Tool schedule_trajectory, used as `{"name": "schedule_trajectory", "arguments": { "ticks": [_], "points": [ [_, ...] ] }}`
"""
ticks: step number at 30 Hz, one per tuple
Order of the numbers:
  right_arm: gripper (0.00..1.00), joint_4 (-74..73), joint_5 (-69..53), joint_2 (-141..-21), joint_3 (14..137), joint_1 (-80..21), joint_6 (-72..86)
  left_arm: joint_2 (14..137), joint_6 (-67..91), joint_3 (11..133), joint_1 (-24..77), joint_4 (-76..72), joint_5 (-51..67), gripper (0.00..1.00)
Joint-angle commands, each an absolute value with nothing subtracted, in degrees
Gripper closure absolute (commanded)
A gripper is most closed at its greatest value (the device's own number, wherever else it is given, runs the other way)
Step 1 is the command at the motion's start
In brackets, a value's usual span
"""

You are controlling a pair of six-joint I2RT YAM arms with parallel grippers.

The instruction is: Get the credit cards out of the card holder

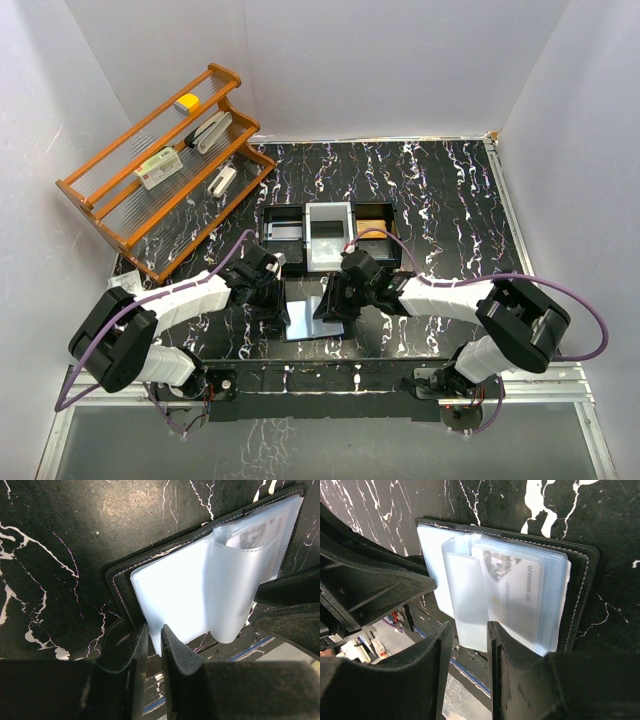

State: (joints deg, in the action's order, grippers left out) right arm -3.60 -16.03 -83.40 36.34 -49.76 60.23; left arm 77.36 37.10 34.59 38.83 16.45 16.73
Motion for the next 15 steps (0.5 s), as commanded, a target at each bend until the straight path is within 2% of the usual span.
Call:
{"name": "schedule_trajectory", "arguments": {
  "ticks": [1,15],
  "points": [
    [0.68,1.2,-18.2,-82.5,39.0,-49.8,60.6,77.2,37.2,34.2,39.3,17.1,17.2,0.85],
    [0.59,12.2,-31.0,-92.2,44.4,-50.1,60.8,70.4,41.0,34.0,39.3,21.6,9.3,0.85]
  ]
}}
